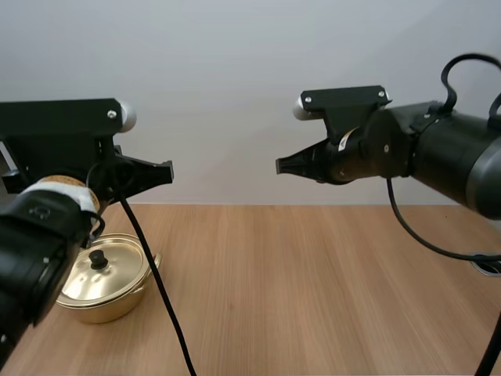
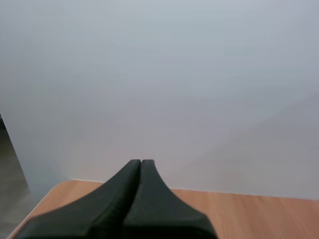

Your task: Open the pot, put the car inside, and close it

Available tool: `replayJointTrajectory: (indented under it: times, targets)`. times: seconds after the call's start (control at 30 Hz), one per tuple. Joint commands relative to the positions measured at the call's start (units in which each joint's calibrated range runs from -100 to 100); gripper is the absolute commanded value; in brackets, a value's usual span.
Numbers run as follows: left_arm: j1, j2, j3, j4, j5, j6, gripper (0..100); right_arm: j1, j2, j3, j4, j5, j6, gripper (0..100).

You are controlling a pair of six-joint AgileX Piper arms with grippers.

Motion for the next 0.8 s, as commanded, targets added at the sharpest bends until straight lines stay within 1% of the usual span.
replayJointTrajectory:
  times: [0.0, 0.1, 0.23, 0.3, 0.37, 0.43, 0.53, 0.6, 0.67, 0.77]
  targets:
    - [-0.03, -5.5, 12.3, 0.0, -4.5, -1.9, 0, 0.0, 0.0, 12.1, -0.4, -14.7, -0.6, 0]
    - [-0.03, -10.8, 19.6, 0.0, -6.0, -1.9, 0, 0.0, 0.0, 17.1, -4.8, -20.1, -1.5, 0]
    - [-0.03, -18.5, 26.7, 0.1, -7.5, -1.9, 0, 0.0, -1.2, 25.4, -13.7, -28.4, -1.8, 0]
    - [-0.03, -21.9, 28.9, 0.1, -7.5, -1.9, 0, 0.0, -3.6, 30.6, -15.8, -34.2, -1.8, 0]
    - [-0.03, -25.1, 29.8, 0.6, -7.5, -1.9, 0, -0.5, -7.0, 35.3, -15.4, -40.9, -1.7, 0]
    - [-0.03, -25.4, 29.8, 0.6, -7.3, -1.9, 0, -1.8, -11.4, 39.5, -13.8, -47.4, -1.2, 0]
    - [-0.03, -25.4, 29.8, 0.6, -8.1, -1.9, 0, -4.3, -17.2, 44.7, -9.0, -54.2, -1.0, 0]
    - [-0.03, -25.4, 29.8, 1.7, -8.2, -1.9, 0, -5.6, -19.5, 46.6, -5.4, -55.1, -1.0, 0]
    - [-0.03, -25.4, 30.4, 3.0, -8.9, -1.9, 0, -6.7, -20.5, 47.3, -3.1, -55.1, -1.0, 0]
    - [-0.03, -25.4, 30.6, 3.2, -9.5, -1.9, 0, -8.3, -21.4, 48.2, -3.0, -55.1, -1.0, 0]
